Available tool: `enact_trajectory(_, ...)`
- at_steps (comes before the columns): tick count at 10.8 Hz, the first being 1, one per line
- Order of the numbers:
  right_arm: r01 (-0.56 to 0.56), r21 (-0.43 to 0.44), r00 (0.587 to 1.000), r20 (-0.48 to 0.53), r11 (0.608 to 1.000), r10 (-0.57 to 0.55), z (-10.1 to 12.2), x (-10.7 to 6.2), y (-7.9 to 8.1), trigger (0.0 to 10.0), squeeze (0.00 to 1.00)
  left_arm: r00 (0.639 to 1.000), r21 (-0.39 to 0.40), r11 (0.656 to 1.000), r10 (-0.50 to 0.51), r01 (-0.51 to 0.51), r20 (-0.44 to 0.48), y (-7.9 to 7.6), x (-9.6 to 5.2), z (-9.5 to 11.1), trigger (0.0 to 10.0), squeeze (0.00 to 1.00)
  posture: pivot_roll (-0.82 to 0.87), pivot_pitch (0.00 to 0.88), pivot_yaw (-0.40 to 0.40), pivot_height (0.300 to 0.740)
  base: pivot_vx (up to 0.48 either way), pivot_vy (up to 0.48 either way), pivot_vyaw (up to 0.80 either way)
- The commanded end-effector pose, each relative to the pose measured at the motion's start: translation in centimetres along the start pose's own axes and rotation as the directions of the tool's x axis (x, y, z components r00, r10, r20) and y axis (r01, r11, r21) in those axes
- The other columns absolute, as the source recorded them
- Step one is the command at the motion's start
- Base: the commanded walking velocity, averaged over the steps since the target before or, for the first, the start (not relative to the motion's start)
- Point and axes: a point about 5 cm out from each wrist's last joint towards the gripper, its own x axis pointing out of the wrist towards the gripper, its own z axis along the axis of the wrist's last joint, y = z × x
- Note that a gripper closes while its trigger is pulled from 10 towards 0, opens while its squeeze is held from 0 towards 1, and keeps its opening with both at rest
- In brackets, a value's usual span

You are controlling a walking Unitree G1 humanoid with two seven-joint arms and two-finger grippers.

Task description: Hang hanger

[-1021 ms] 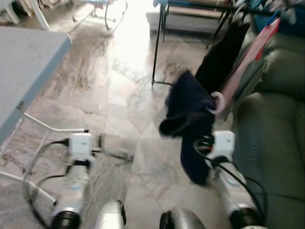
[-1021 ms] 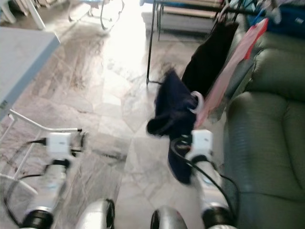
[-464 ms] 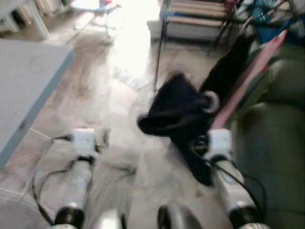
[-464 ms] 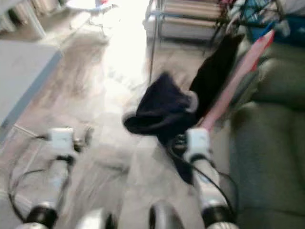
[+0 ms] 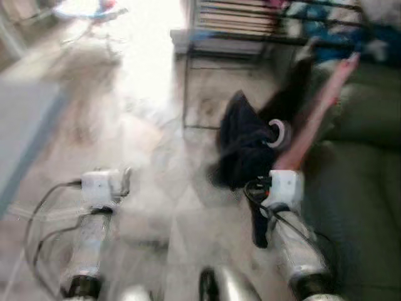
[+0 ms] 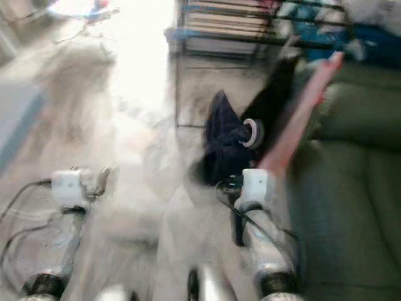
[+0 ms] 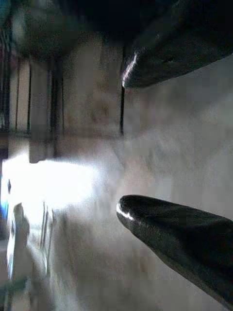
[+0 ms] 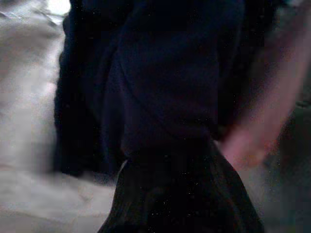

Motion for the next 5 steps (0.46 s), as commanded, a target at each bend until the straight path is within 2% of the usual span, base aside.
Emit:
enact_trajectory(1,-0.011,0.011,0.998,0.066,1.000,0.010,1.40,0.52,0.49,10.0,0.00,1.000,0.011,1.000,0.014,-0.014,-0.018,0.89,-0.42,-0.30,10.0,0.00,-0.01,0.137,-0.077,0.740,0.480,0.000,0.00)
enact_trajectory(2,-0.015,0.008,0.998,0.065,1.000,0.014,1.46,0.63,0.62,10.0,0.00,0.999,-0.003,1.000,0.020,-0.020,-0.039,0.86,-0.22,-0.42,10.0,0.00,-0.01,0.137,-0.075,0.740,0.461,0.000,0.00)
enact_trajectory(5,0.005,-0.023,1.000,0.027,1.000,-0.004,1.31,1.21,0.54,10.0,0.00,0.998,-0.017,1.000,0.015,-0.016,-0.054,0.83,-0.07,-0.44,10.0,0.00,-0.01,0.142,-0.076,0.740,0.346,0.329,0.00)
